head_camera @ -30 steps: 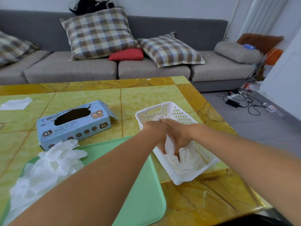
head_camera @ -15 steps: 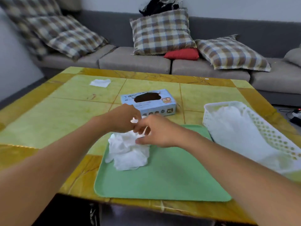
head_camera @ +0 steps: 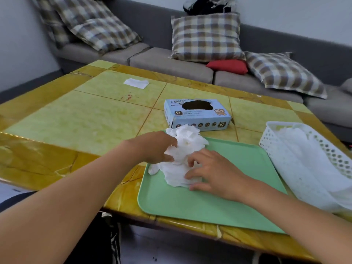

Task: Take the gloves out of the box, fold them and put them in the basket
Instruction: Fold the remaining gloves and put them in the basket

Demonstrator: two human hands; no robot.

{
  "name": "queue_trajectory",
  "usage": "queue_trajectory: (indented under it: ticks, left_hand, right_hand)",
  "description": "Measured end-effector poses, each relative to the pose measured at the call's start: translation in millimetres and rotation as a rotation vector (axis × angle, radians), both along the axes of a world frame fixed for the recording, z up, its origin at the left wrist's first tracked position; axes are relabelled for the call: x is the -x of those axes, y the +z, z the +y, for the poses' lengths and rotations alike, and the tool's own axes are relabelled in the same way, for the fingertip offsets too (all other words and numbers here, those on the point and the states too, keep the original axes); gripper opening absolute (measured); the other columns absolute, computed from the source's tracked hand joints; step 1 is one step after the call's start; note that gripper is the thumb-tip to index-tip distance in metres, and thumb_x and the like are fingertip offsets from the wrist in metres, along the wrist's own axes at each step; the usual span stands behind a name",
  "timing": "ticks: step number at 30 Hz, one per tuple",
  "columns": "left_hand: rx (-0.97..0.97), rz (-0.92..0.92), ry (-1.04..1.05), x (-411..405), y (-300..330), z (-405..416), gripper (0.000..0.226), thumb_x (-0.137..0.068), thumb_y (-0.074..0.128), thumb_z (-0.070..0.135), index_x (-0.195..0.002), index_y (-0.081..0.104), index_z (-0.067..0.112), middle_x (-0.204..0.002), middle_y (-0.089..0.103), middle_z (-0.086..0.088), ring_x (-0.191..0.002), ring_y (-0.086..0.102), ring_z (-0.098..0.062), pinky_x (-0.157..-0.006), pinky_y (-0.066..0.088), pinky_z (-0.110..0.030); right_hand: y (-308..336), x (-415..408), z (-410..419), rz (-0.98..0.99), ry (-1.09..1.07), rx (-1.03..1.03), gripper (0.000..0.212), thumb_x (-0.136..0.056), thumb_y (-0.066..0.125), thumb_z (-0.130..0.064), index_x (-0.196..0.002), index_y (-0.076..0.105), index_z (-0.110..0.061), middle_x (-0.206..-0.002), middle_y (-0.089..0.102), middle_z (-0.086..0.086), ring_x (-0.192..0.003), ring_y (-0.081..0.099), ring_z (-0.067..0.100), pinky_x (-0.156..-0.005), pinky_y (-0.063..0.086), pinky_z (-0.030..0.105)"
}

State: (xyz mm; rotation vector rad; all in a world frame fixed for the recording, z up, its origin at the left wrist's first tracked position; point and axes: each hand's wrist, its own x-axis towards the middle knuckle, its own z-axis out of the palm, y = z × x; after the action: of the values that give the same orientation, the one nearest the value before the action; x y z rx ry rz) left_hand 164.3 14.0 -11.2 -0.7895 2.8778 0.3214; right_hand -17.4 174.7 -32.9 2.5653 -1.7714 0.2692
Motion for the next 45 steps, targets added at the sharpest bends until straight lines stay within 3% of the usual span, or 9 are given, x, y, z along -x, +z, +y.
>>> queue_trajectory:
  ticks: [11, 16, 20, 23, 27, 30, 34, 38, 45]
  left_hand:
    - [-0.016, 0.081, 0.002, 22.5, -9.8, -8.4, 0.043, -0.094, 0.055, 0.059, -0.123, 0.060, 0.027, -0.108, 0.057, 0.004, -0.101, 0.055, -0.018, -0.086, 0.047, -0.035]
    - [-0.063, 0.121, 0.004, 29.8, -11.7, -10.8, 0.037, -0.094, 0.050, 0.062, -0.099, 0.061, 0.027, -0.099, 0.057, 0.005, -0.093, 0.055, -0.016, -0.086, 0.048, -0.038]
    - [-0.028, 0.207, -0.006, 32.3, -12.7, -8.5, 0.015, -0.101, 0.053, 0.038, -0.103, 0.055, 0.023, -0.105, 0.054, 0.005, -0.099, 0.056, -0.020, -0.089, 0.049, -0.039]
    - [0.001, 0.385, -0.022, 35.4, -14.4, -1.4, 0.013, -0.102, 0.051, 0.031, -0.108, 0.053, 0.020, -0.109, 0.052, 0.003, -0.101, 0.054, -0.022, -0.087, 0.047, -0.036]
    - [-0.055, 0.674, -0.069, 41.6, 7.3, 34.0, 0.041, -0.090, 0.051, 0.065, -0.090, 0.057, 0.024, -0.088, 0.057, 0.008, -0.082, 0.054, -0.010, -0.070, 0.046, -0.024]
    - [-0.240, 0.703, -0.008, 48.6, 13.6, 71.4, 0.053, -0.066, 0.071, 0.075, -0.085, 0.057, 0.027, -0.078, 0.059, 0.008, -0.070, 0.052, -0.008, -0.060, 0.043, -0.019]
    - [-0.317, 0.584, 0.126, 56.0, -13.5, 88.5, 0.044, -0.064, 0.092, 0.043, -0.088, 0.060, 0.027, -0.078, 0.061, 0.009, -0.066, 0.055, -0.007, -0.060, 0.048, -0.020]
    - [-0.299, 0.479, 0.029, 53.5, -19.5, 76.1, 0.034, -0.072, 0.086, 0.007, -0.092, 0.065, 0.023, -0.073, 0.063, 0.010, -0.066, 0.059, -0.008, -0.063, 0.051, -0.021]
    - [-0.152, 0.308, -0.058, 52.0, -18.9, 65.7, 0.057, -0.071, 0.087, 0.038, -0.114, 0.051, 0.030, -0.097, 0.053, 0.012, -0.083, 0.047, -0.005, -0.071, 0.040, -0.019]
  right_hand:
    - [19.4, 38.0, 50.4, -0.284, -0.200, -0.251, 0.010, -0.097, 0.066, -0.025, -0.101, 0.074, -0.025, -0.095, 0.068, -0.020, -0.095, 0.060, -0.001, -0.084, 0.044, 0.013]
    - [19.0, 57.8, 70.3, -0.401, -0.261, -0.367, 0.016, -0.098, 0.065, -0.019, -0.098, 0.077, -0.030, -0.092, 0.073, -0.021, -0.090, 0.068, 0.002, -0.082, 0.051, 0.020]
    - [27.4, 70.1, 73.3, -0.514, -0.288, -0.463, 0.019, -0.098, 0.064, -0.015, -0.098, 0.078, -0.028, -0.090, 0.076, -0.015, -0.086, 0.070, 0.006, -0.081, 0.055, 0.026]
    - [23.4, 73.4, 72.9, -0.898, -0.408, -0.490, 0.015, -0.099, 0.061, -0.007, -0.098, 0.075, -0.010, -0.086, 0.077, 0.006, -0.078, 0.070, 0.015, -0.072, 0.056, 0.026]
    - [13.1, 66.8, 66.1, -1.574, -0.667, -0.553, 0.015, -0.099, 0.058, -0.008, -0.103, 0.066, 0.004, -0.094, 0.073, 0.018, -0.079, 0.071, 0.023, -0.068, 0.062, 0.031]
    - [7.1, 55.3, 59.5, -1.750, -0.696, -0.555, 0.015, -0.097, 0.059, -0.004, -0.106, 0.065, 0.006, -0.098, 0.071, 0.023, -0.080, 0.071, 0.026, -0.067, 0.062, 0.031]
    - [-0.4, 43.8, 55.1, -1.742, -0.662, -0.560, 0.011, -0.092, 0.064, 0.003, -0.103, 0.066, 0.003, -0.097, 0.071, 0.019, -0.078, 0.072, 0.022, -0.070, 0.063, 0.030]
    - [1.5, 47.9, 58.4, -1.597, -0.569, -0.643, 0.029, -0.088, 0.067, 0.007, -0.117, 0.066, 0.002, -0.087, 0.071, 0.012, -0.075, 0.069, 0.017, -0.068, 0.059, 0.025]
    - [22.4, 72.7, 72.4, -0.859, -0.364, -0.739, 0.025, -0.095, 0.068, -0.005, -0.116, 0.076, -0.015, -0.092, 0.077, -0.002, -0.081, 0.066, 0.013, -0.080, 0.056, 0.029]
